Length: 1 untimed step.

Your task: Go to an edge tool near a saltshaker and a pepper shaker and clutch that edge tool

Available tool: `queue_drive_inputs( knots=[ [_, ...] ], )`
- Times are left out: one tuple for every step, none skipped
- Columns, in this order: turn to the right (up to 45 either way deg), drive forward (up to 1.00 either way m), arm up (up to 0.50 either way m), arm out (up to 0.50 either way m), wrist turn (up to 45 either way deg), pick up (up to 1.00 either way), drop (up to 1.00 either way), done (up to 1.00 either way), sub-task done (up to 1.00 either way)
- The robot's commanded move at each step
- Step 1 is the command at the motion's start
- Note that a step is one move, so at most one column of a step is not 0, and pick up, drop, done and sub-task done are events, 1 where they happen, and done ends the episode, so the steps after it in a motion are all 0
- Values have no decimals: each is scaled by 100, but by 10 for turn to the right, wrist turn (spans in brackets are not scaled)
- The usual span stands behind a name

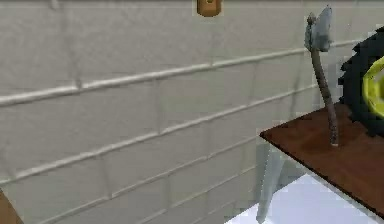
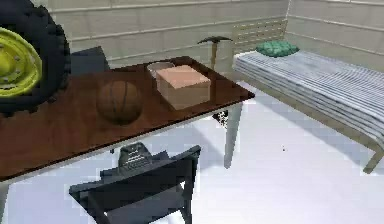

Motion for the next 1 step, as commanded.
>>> queue_drive_inputs(
  knots=[
    [450,0,0,0,0,0,0,0,0]
  ],
)
